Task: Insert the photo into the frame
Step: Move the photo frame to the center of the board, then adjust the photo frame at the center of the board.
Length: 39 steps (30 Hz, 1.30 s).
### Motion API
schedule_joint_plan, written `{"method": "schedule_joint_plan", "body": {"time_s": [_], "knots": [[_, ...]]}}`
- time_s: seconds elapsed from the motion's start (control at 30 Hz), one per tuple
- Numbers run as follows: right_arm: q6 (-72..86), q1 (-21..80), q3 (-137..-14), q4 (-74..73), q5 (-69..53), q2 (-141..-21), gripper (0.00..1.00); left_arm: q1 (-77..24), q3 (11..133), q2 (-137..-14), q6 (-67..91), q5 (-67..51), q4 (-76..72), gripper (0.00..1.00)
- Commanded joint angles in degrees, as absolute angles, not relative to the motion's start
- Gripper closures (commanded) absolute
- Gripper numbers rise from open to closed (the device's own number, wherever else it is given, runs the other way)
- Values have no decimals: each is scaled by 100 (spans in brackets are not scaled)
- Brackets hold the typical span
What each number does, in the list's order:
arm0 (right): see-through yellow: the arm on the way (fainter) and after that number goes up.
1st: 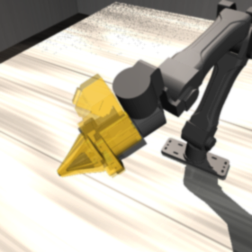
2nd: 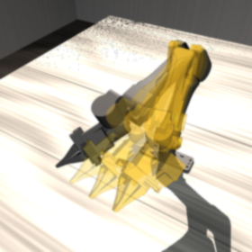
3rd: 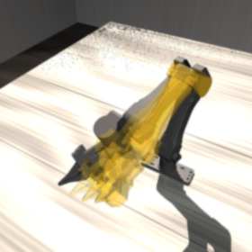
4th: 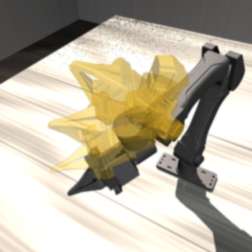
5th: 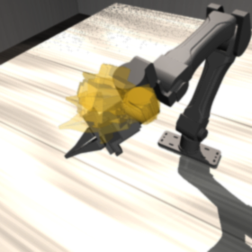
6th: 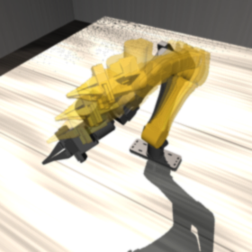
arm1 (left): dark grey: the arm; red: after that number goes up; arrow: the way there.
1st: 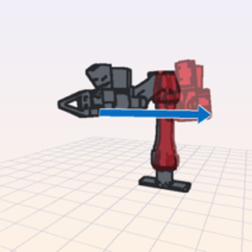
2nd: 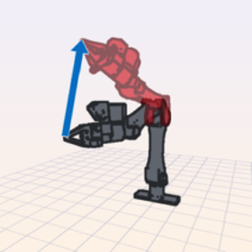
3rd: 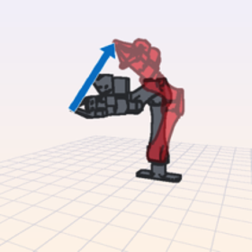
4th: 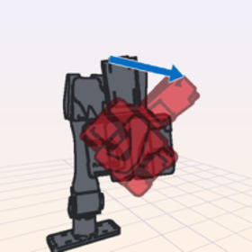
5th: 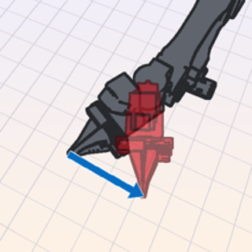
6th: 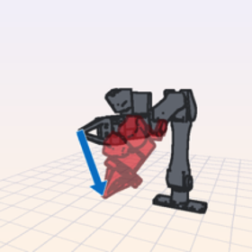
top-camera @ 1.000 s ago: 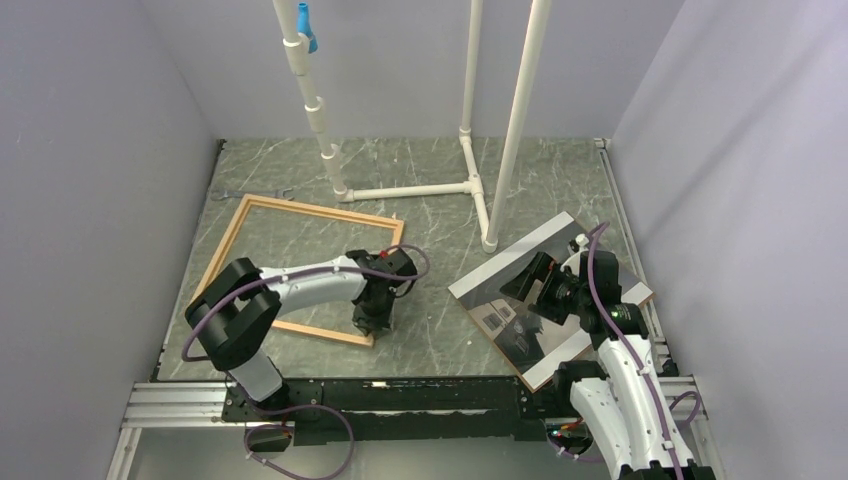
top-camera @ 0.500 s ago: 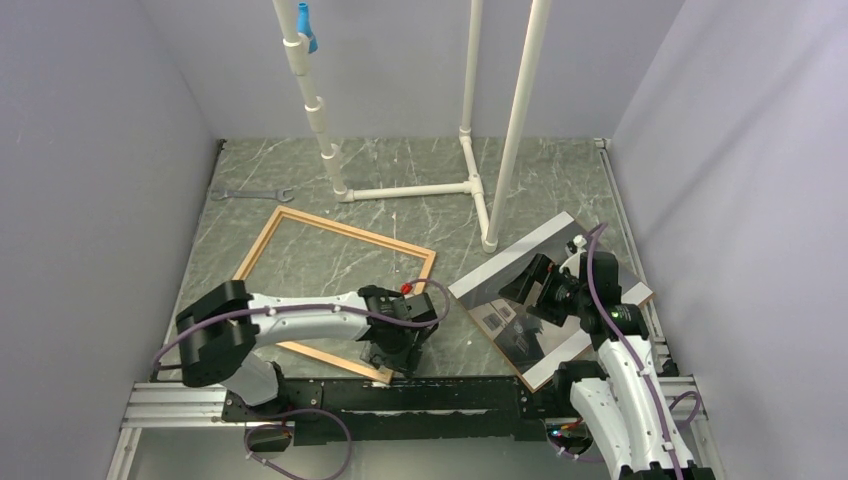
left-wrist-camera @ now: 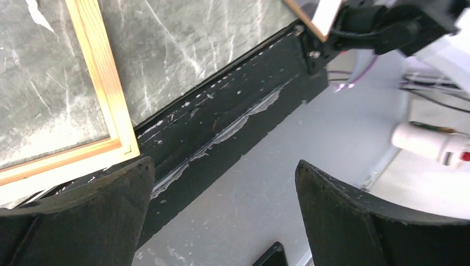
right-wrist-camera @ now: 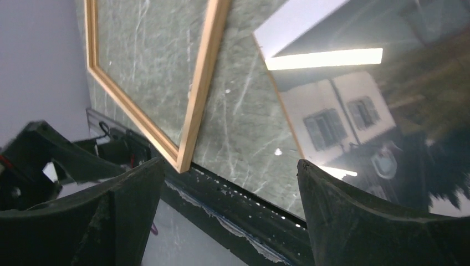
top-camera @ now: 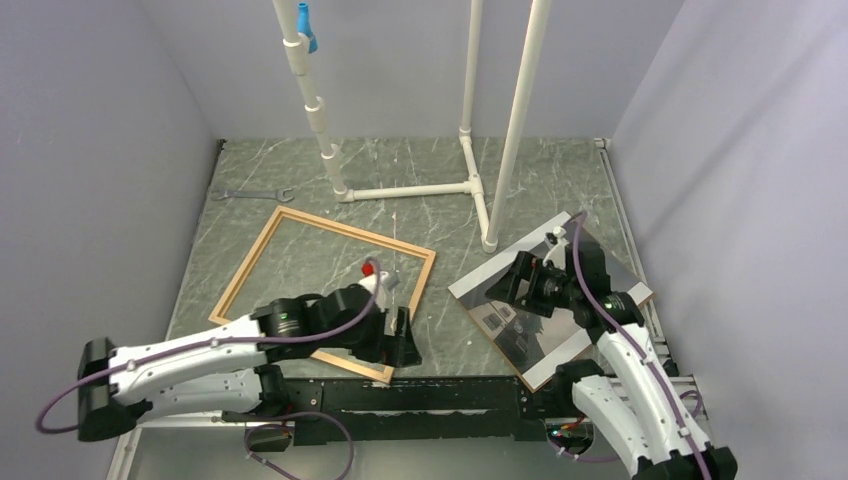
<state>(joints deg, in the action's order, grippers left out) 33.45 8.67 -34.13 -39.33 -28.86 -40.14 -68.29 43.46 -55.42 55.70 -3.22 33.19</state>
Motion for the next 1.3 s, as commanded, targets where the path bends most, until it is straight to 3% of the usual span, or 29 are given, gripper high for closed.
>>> {"method": "schedule_joint_plan", "body": {"time_s": [0.0,0.2,0.53,0.93,1.27], "knots": [[3523,1695,-3871,-2883,-2693,-4390,13,-6614,3995,-4544,5931,-410,2985,1],[3382,2802,-4575,-2085,-1894,-5399,22,-6557,4348,-3835,6051,-23,3939,1],[2657,3286,-5868,-1341,-1328,-7490,21,-6538,4596,-3865,5994,255,4420,1],[1501,3734,-8028,-1993,-1170,-10687,21,-6521,4769,-4148,5825,136,4699,1],[788,3842,-9457,-2432,-822,-12117,20,-6521,4630,-3900,5897,166,4841,1]]}}
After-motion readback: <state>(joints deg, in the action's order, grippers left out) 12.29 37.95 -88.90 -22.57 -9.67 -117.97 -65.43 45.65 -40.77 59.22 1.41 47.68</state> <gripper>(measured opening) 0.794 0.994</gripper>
